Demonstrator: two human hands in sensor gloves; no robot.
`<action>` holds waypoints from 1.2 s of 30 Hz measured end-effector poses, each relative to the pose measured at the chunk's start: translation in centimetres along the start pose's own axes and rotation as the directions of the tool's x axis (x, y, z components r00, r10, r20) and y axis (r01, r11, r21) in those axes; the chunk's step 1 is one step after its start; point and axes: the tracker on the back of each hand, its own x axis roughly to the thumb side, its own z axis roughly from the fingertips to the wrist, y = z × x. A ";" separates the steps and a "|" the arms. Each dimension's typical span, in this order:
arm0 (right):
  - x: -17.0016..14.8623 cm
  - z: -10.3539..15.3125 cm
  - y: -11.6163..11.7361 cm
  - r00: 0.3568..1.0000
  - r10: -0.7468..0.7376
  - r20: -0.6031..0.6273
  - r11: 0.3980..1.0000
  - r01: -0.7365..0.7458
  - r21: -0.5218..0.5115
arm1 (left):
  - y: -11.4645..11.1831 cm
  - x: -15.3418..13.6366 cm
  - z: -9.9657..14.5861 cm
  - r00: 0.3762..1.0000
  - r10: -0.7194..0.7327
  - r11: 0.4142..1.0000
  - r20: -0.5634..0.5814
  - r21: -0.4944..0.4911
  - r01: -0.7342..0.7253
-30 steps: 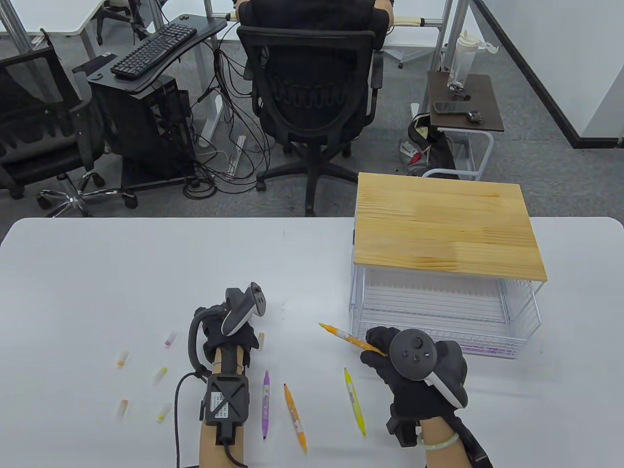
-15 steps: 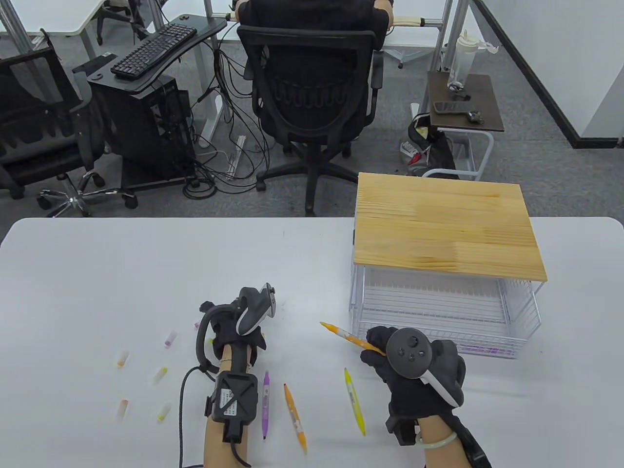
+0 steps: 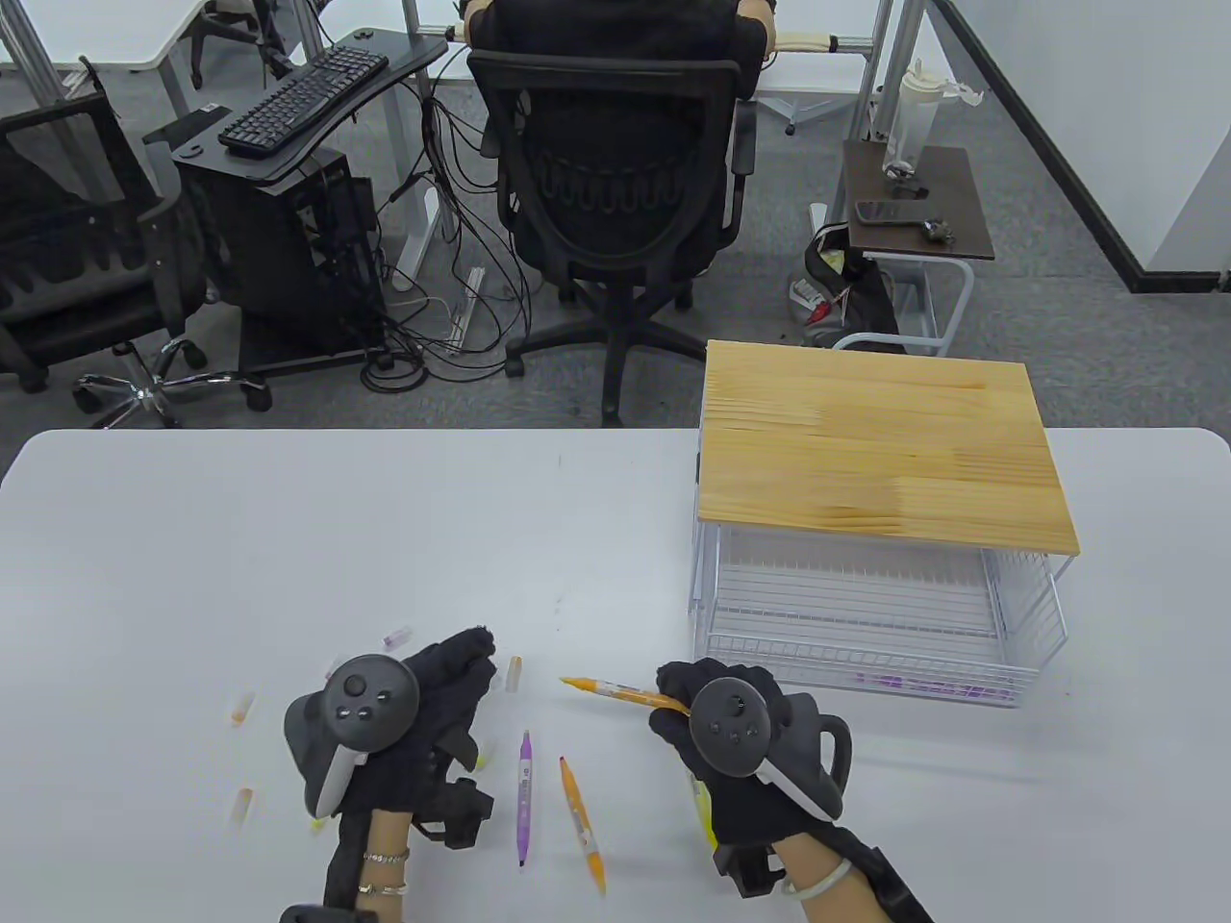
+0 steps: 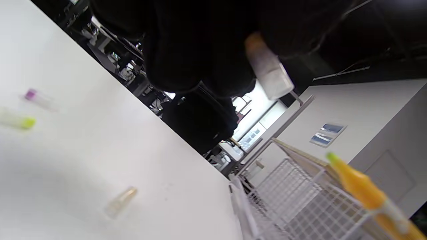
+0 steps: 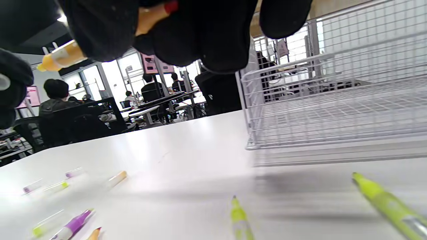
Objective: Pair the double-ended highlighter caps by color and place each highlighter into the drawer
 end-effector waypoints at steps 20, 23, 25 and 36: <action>1.5 1.5 0.5 0.997 -0.005 0.080 0.997 0.011 -0.078 | -0.3 1.6 0.6 0.993 0.104 0.990 0.063 -0.107 -0.097; 1.6 1.6 0.5 0.996 0.019 0.082 0.995 -0.011 -0.095 | -0.6 2.1 0.8 0.996 0.055 0.994 0.074 -0.102 -0.047; 1.4 1.6 0.5 0.997 0.024 0.080 0.995 -0.016 -0.099 | -0.8 2.3 0.7 0.992 0.052 0.988 0.113 -0.148 -0.035; -0.1 0.9 1.3 0.999 0.025 0.048 0.997 -0.022 -0.068 | -1.6 3.2 0.4 0.978 0.069 0.950 0.197 -0.313 -0.004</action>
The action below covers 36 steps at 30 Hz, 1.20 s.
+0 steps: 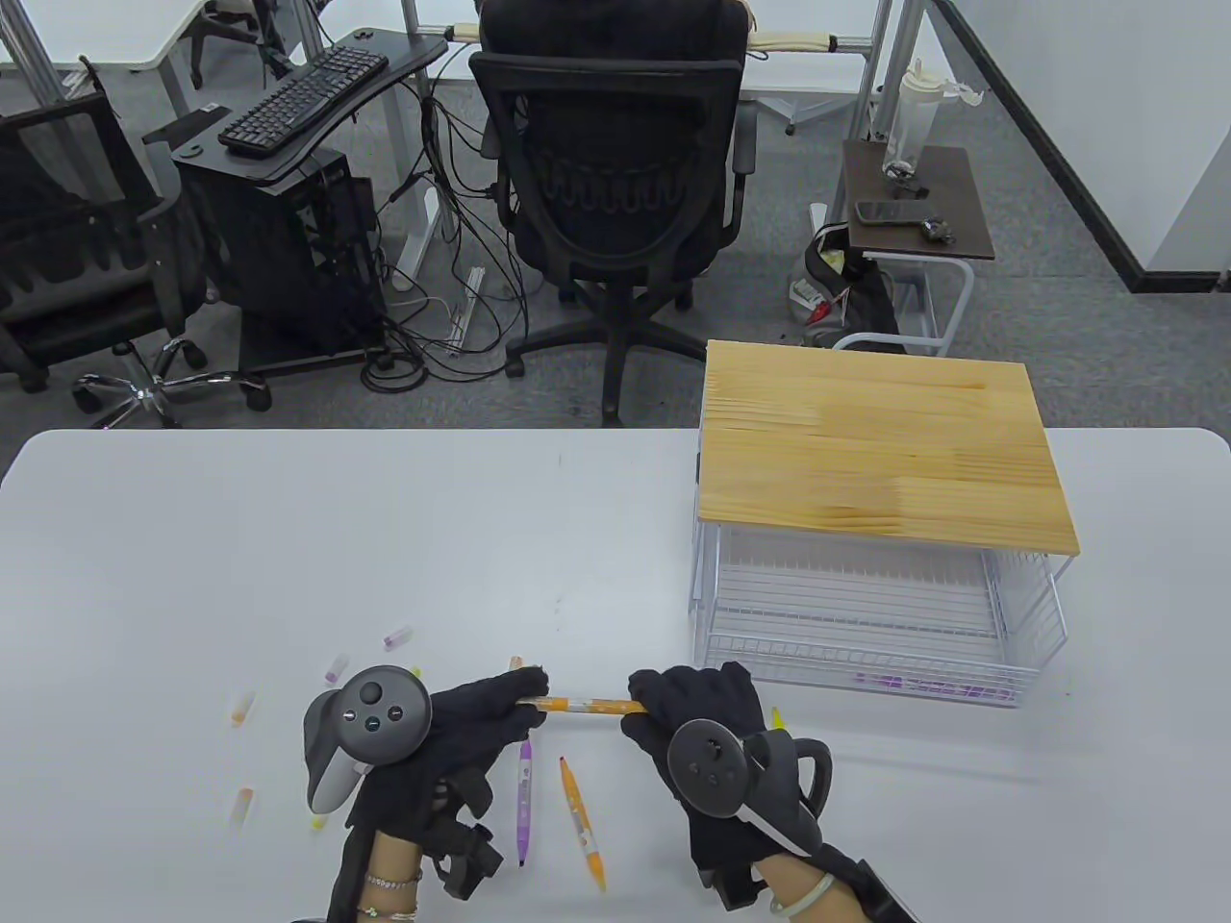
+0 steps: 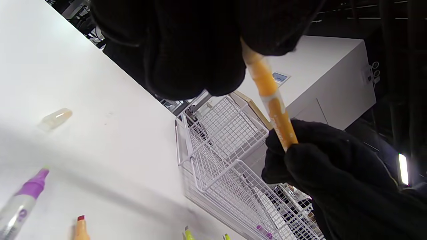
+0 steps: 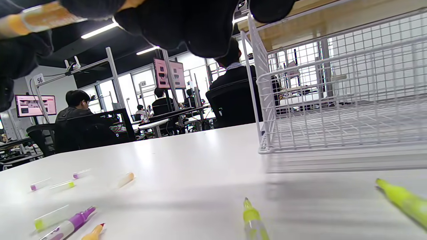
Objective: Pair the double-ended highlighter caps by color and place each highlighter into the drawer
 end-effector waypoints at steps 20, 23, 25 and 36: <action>-0.8 -0.6 0.1 0.992 -0.128 0.019 0.984 0.124 0.129 | -0.4 1.9 0.4 0.990 -0.135 0.989 0.045 0.074 0.132; -0.3 -0.5 0.5 0.999 -0.048 0.015 0.995 0.047 0.083 | -0.8 1.9 0.2 0.989 -0.143 0.986 0.038 0.090 0.140; 0.3 -0.3 0.9 0.999 0.013 0.029 0.998 -0.015 0.068 | -1.1 2.1 0.1 0.989 -0.143 0.985 0.036 0.098 0.139; 3.7 1.3 0.7 0.988 0.134 0.082 0.989 -0.128 -0.075 | -3.7 3.3 -0.5 0.989 -0.138 0.988 0.059 0.074 0.134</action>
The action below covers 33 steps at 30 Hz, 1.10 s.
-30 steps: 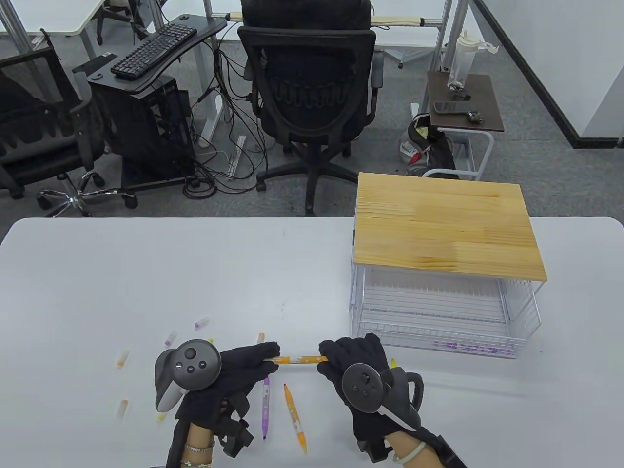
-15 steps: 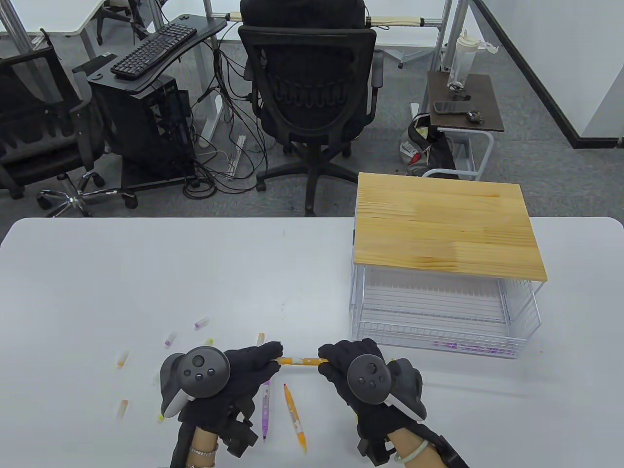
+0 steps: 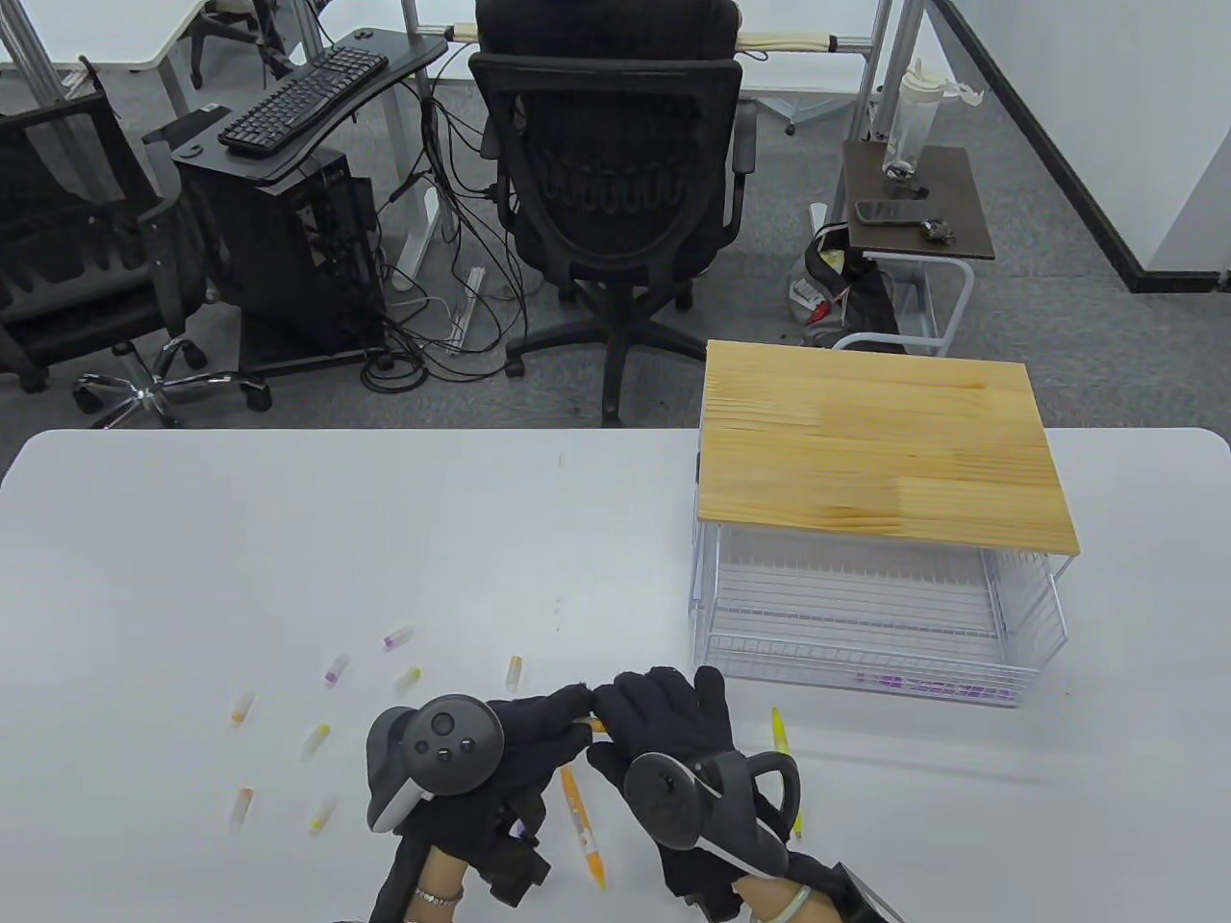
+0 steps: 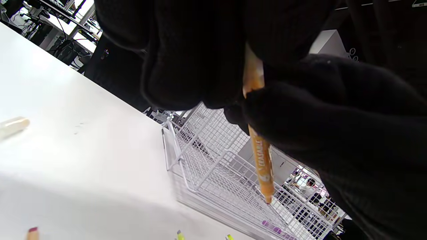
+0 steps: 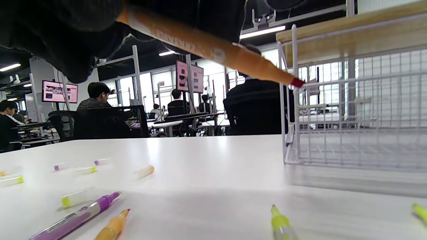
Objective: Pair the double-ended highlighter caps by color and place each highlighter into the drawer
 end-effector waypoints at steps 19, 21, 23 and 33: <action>-1.5 -0.6 -0.4 0.996 -0.008 -0.084 1.000 0.007 -0.018 | 0.5 -0.7 0.2 0.999 -0.038 0.999 -0.033 0.009 0.039; -2.3 -0.8 -0.7 0.994 -0.056 -0.097 0.998 0.056 -0.006 | 1.1 -1.3 0.3 0.997 -0.056 0.998 -0.057 0.031 0.057; -3.0 -1.0 -1.0 0.989 -0.108 -0.102 0.994 0.110 0.019 | 1.5 -1.8 0.3 0.993 -0.081 0.995 -0.082 0.044 0.085; -6.0 -1.6 -1.9 0.941 -0.307 -0.141 0.944 0.320 0.079 | 2.9 -4.5 0.4 0.968 -0.148 0.984 -0.203 0.068 0.164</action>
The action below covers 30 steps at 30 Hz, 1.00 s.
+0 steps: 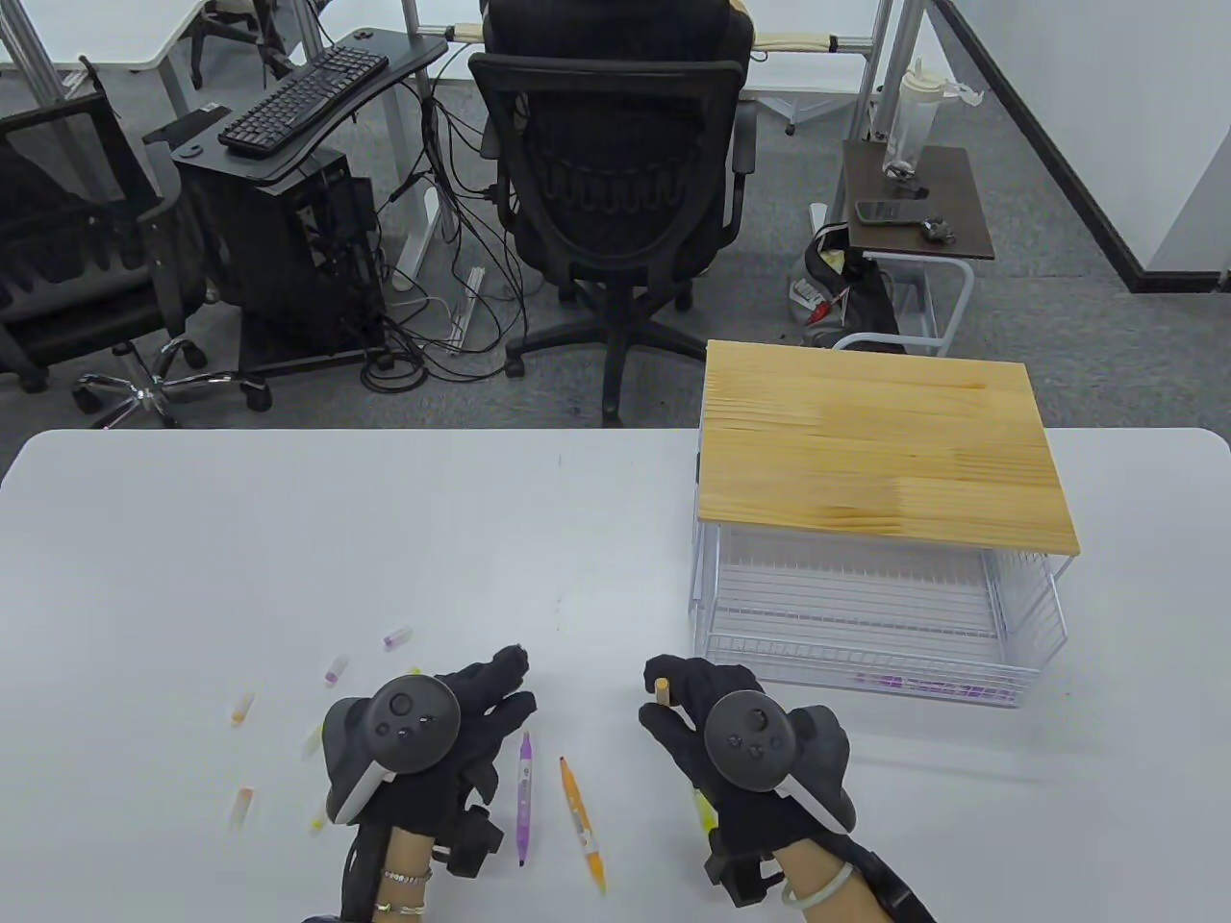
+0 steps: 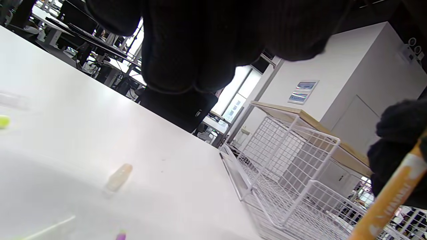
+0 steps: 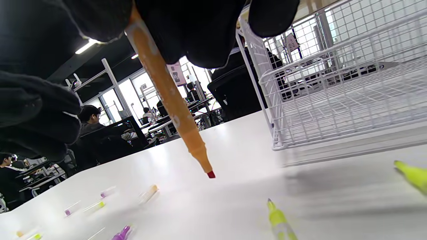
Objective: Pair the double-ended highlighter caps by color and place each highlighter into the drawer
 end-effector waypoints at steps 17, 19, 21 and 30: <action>-2.8 -0.9 -1.3 0.991 -0.119 -0.061 0.993 0.119 -0.006 | -1.2 -2.0 -1.0 0.954 -0.260 0.965 -0.149 0.002 0.263; -3.0 -1.0 -1.5 0.990 -0.128 -0.066 0.992 0.128 -0.006 | -1.5 -2.2 -1.2 0.947 -0.277 0.960 -0.161 -0.003 0.281; -3.2 -1.0 -1.7 0.986 -0.153 -0.066 0.988 0.153 -0.001 | -1.7 -2.5 -1.3 0.937 -0.304 0.952 -0.175 -0.013 0.306; -2.4 -0.3 -3.8 0.988 -0.154 -0.025 0.986 0.152 -0.075 | -0.3 -3.7 -3.1 0.822 -0.502 0.862 -0.268 -0.071 0.503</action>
